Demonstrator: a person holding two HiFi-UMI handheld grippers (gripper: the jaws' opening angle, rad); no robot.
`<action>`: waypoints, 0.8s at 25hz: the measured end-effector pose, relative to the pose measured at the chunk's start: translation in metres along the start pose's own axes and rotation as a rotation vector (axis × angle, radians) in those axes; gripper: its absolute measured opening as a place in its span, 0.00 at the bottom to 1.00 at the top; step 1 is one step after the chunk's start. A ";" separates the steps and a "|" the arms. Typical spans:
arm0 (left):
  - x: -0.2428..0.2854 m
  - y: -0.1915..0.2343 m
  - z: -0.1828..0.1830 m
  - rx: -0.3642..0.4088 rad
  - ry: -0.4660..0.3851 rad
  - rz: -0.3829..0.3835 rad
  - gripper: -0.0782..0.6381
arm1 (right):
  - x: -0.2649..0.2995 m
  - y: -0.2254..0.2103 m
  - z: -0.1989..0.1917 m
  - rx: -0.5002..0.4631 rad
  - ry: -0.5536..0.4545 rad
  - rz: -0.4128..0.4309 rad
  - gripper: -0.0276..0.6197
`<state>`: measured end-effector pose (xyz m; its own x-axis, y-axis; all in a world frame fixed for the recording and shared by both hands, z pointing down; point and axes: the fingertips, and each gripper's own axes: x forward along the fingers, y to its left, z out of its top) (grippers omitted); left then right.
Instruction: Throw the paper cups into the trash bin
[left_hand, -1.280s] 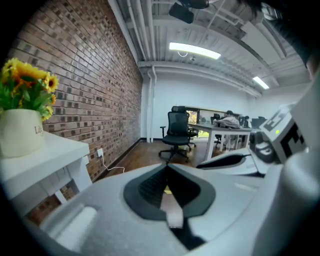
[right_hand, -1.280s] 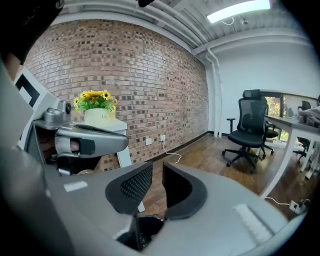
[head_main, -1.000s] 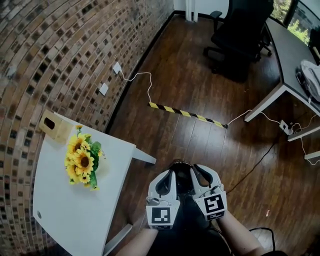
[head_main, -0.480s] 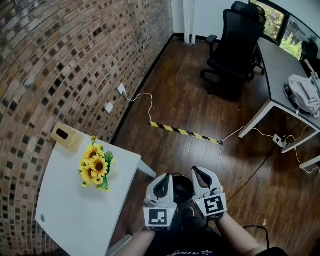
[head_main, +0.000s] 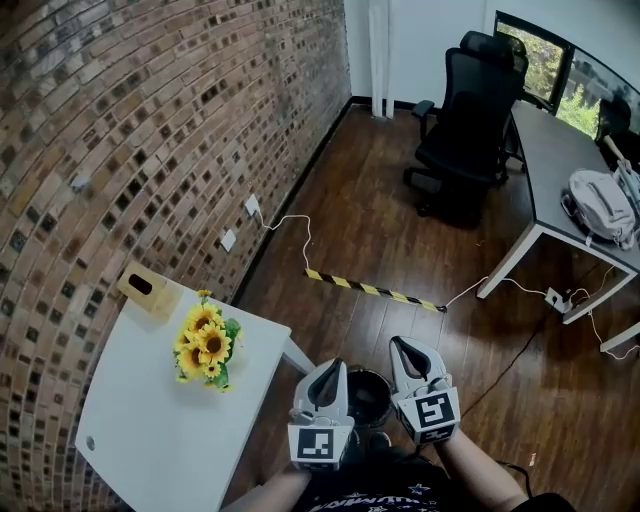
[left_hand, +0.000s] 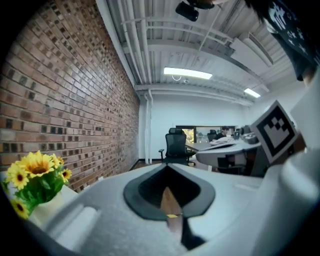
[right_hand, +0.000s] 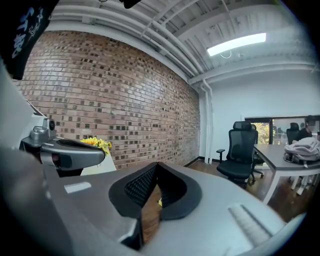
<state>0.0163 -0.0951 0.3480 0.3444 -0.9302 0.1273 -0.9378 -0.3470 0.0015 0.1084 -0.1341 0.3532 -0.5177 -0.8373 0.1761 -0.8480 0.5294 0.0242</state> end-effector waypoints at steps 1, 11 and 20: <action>0.000 0.000 0.001 0.002 0.001 -0.002 0.12 | -0.001 0.002 0.005 -0.001 -0.004 0.006 0.05; 0.004 -0.005 0.020 0.012 -0.035 -0.024 0.12 | -0.006 0.018 0.022 -0.108 -0.033 0.063 0.05; 0.004 -0.009 0.021 0.013 -0.038 -0.024 0.12 | -0.006 0.017 0.020 -0.113 -0.026 0.082 0.05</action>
<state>0.0274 -0.0986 0.3277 0.3684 -0.9254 0.0892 -0.9287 -0.3706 -0.0093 0.0953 -0.1227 0.3324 -0.5884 -0.7933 0.1563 -0.7855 0.6067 0.1220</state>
